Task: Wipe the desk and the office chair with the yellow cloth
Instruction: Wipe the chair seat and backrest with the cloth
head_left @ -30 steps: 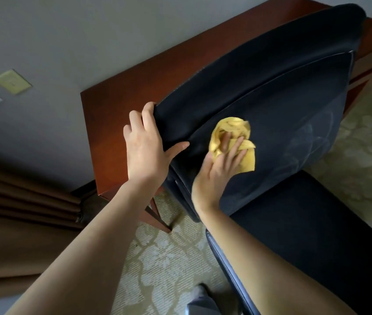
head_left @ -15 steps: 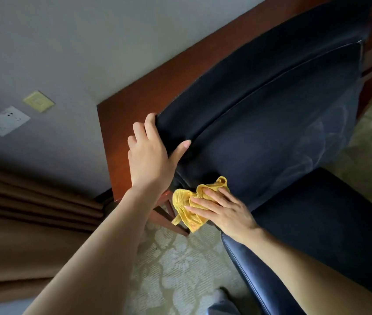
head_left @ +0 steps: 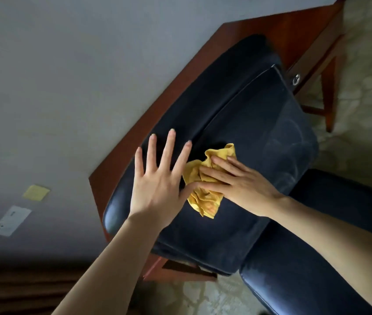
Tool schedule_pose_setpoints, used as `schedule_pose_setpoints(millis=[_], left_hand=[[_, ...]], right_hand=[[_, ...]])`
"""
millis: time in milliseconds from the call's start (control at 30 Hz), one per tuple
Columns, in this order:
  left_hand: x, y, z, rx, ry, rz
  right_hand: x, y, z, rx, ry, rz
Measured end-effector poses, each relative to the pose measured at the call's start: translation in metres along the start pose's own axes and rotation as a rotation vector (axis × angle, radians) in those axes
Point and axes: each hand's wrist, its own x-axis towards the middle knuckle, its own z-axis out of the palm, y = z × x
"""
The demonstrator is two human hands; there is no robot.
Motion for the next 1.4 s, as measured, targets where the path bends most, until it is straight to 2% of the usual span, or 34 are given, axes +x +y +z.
schedule_pose_setpoints(millis=[267, 433, 633, 700, 867, 1000, 1200, 1400], left_hand=[[0.104, -0.002, -0.015, 0.094, 0.064, 0.142], [0.122, 0.0, -0.006, -0.018, 0.09, 0.085], [0.122, 0.001, 0.007, 0.035, 0.142, 0.132], [0.123, 0.001, 0.01, 0.035, 0.154, 0.144], [0.12, 0.0, 0.012, 0.004, 0.224, 0.162], [0.12, -0.001, 0.012, -0.009, 0.24, 0.172], [0.122, -0.001, 0.011, 0.0, 0.222, 0.166], [0.122, 0.0, 0.013, 0.026, 0.237, 0.165]], right_hand=[[0.028, 0.054, -0.015, 0.134, 0.105, 0.431], [0.035, 0.073, -0.009, 0.425, 0.339, 0.832], [0.033, 0.04, 0.02, 0.615, 0.553, 1.421], [0.03, 0.019, 0.028, 0.662, 0.584, 1.514], [0.026, -0.04, 0.032, 0.703, 0.608, 1.431], [0.033, -0.056, 0.03, 0.695, 0.55, 1.337], [0.059, -0.027, 0.018, 0.663, 0.581, 1.206], [0.085, 0.039, -0.001, 0.574, 0.64, 1.206]])
